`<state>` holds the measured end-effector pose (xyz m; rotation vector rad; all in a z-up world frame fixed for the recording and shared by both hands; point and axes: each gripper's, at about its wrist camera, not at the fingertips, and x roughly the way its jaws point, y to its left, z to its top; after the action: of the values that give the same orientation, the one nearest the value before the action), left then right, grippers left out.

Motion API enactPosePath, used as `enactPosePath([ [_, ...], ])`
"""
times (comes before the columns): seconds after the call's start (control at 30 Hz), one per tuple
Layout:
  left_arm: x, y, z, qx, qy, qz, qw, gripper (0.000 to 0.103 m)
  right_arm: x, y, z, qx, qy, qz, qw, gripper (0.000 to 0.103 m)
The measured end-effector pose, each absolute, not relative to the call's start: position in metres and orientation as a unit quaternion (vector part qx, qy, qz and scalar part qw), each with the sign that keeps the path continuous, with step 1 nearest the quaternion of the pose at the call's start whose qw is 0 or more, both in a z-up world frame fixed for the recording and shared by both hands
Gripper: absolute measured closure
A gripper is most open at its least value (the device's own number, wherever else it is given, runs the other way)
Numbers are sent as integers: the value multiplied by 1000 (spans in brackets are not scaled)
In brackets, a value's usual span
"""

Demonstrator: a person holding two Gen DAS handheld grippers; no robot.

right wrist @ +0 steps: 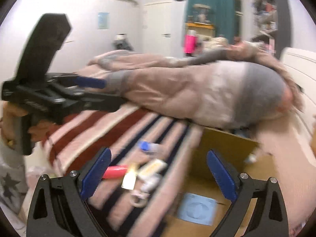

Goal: Organize rigid objects
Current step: 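Grasp the pink spray bottle with the right gripper, then lower the pink bottle into the box and open the right gripper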

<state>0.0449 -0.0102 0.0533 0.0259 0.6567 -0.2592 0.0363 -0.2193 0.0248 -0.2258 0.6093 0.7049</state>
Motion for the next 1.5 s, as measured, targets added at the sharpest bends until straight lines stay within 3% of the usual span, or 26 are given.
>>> enactPosePath([
  [0.2, 26, 60, 28, -6, 329, -77, 941, 2, 30, -145, 1, -101, 349, 402, 841, 7],
  [0.3, 22, 83, 2, -12, 341, -61, 938, 2, 35, -115, -29, -99, 395, 410, 816, 18],
  [0.5, 17, 108, -46, -44, 360, -63, 930, 2, 52, -87, -105, -76, 515, 396, 757, 29],
  [0.67, 17, 113, -69, -56, 368, -69, 926, 2, 76, -80, -148, -35, 582, 376, 720, 31],
  [0.77, 19, 119, -76, -61, 371, -69, 924, 2, 89, -71, -156, -32, 586, 367, 722, 38],
  [0.9, 20, 127, -81, -69, 371, -70, 924, 2, 97, -56, -160, -60, 565, 367, 737, 65],
  [0.97, 21, 130, -83, -75, 373, -70, 922, 2, 95, -50, -159, -81, 544, 376, 746, 71],
  [1.17, 21, 133, -88, -85, 379, -78, 918, 2, 97, -46, -156, -136, 537, 368, 747, 72],
  [1.23, 23, 132, -91, -88, 381, -80, 917, 2, 101, -46, -153, -133, 533, 351, 758, 64],
  [1.27, 24, 131, -92, -90, 383, -82, 916, 2, 104, -47, -153, -127, 531, 347, 763, 53],
  [1.33, 26, 130, -94, -93, 387, -88, 913, 2, 110, -47, -154, -95, 537, 356, 759, 50],
  [1.37, 27, 130, -95, -94, 388, -90, 912, 2, 115, -45, -157, -80, 545, 356, 755, 52],
  [1.4, 28, 129, -95, -96, 390, -91, 911, 2, 117, -45, -161, -79, 549, 350, 755, 69],
  [1.43, 29, 129, -96, -98, 392, -92, 910, 2, 118, -45, -163, -86, 547, 342, 759, 74],
  [1.5, 30, 127, -96, -103, 394, -99, 908, 2, 116, -45, -164, -96, 536, 342, 766, 75],
])
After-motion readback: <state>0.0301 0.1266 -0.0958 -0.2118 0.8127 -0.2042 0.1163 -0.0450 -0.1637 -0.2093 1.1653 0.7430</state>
